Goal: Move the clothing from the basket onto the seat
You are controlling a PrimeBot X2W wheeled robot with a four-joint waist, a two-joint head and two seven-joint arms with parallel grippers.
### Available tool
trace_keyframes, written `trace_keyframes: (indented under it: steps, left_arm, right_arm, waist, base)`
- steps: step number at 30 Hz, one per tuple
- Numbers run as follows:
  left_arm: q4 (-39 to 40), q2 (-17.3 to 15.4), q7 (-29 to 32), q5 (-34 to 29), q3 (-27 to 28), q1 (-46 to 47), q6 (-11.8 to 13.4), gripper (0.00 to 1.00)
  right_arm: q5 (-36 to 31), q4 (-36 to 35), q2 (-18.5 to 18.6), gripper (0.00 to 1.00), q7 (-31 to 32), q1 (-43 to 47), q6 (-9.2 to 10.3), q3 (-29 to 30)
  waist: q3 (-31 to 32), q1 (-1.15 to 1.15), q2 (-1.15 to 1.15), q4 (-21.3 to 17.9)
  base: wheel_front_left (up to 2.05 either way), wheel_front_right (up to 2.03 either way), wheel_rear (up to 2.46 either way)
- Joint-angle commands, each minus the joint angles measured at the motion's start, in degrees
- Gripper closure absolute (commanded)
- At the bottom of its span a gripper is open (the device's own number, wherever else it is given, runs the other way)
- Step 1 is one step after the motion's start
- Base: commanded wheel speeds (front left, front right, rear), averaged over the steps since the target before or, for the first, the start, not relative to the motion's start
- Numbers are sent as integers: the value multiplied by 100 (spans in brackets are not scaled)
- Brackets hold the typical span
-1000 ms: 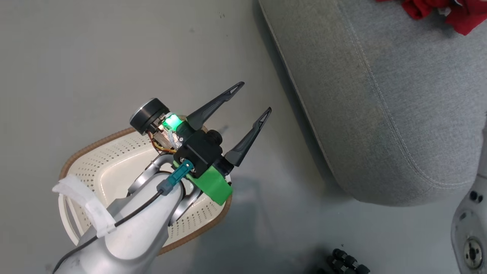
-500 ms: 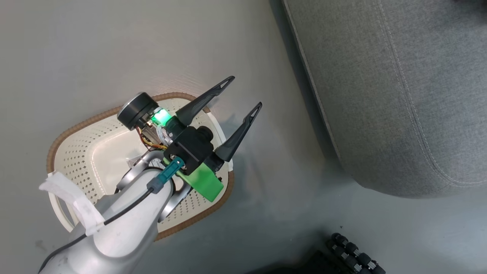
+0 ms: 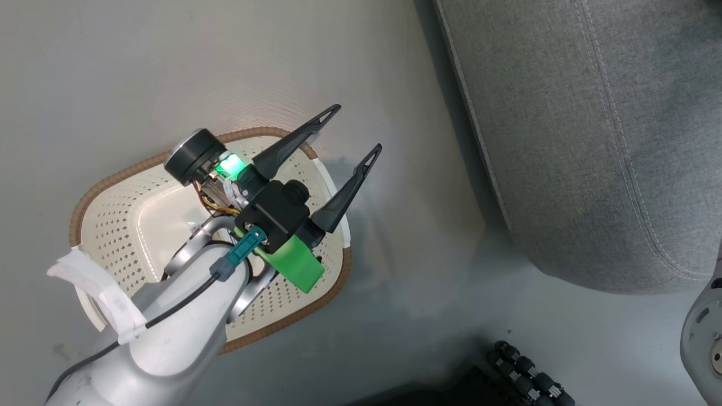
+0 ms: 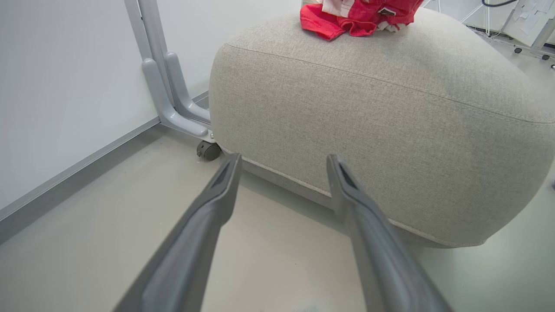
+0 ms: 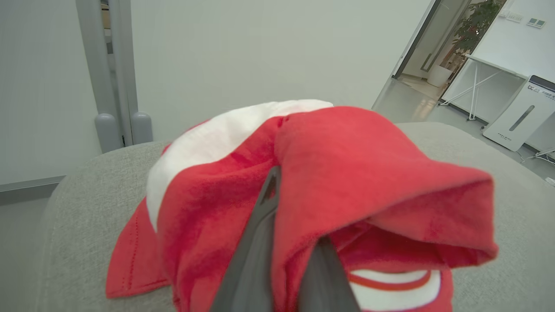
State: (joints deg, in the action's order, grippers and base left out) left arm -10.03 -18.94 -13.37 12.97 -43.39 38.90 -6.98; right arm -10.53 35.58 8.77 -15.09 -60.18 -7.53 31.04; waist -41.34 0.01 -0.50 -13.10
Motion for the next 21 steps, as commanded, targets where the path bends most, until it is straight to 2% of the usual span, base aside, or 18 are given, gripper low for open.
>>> trace_keyframes:
  steps: [1, 3, 4, 5, 6, 13, 21]
  left_arm:
    - [-18, -49, -4, 7, -5, 94, 35, 0]
    - [-30, -54, -7, 19, -3, 94, 48, 0]
    - [-34, -49, -10, 30, -4, 81, 56, 0]
    - [-40, -40, -17, 35, -7, 71, 65, 0]
    - [-48, -28, -25, 41, -12, 57, 78, 0]
    - [-154, 60, -97, 149, 18, -118, 158, 0]
    - [-299, 139, -160, 322, 134, -376, 297, 0]
  right_arm:
    - [-49, 48, -27, 100, -10, 101, 8, 22]
    - [-73, 59, -57, 99, -10, 112, 8, 44]
    - [-84, 56, -83, 50, -10, 136, 8, 59]
    - [-102, 47, -97, 6, -10, 168, 8, 63]
    - [-113, 30, -119, 0, -10, 206, 8, 58]
    - [-53, -198, -264, 0, -10, 703, 8, -125]
    - [165, -598, -371, 0, -10, 1614, 7, -597]
  waist:
    - [9, -1, 50, -1]
    - [46, -1, 50, -13]
    - [78, -1, 50, -25]
    - [110, -1, 50, -30]
    - [151, -1, 50, -37]
    - [582, -1, 50, -129]
    - [1215, -1, 50, -240]
  base:
    - [0, 0, 0]
    - [0, 0, 0]
    - [0, 0, 0]
    - [0, 0, 0]
    - [0, 0, 0]
    - [0, 0, 0]
    - [0, 0, 0]
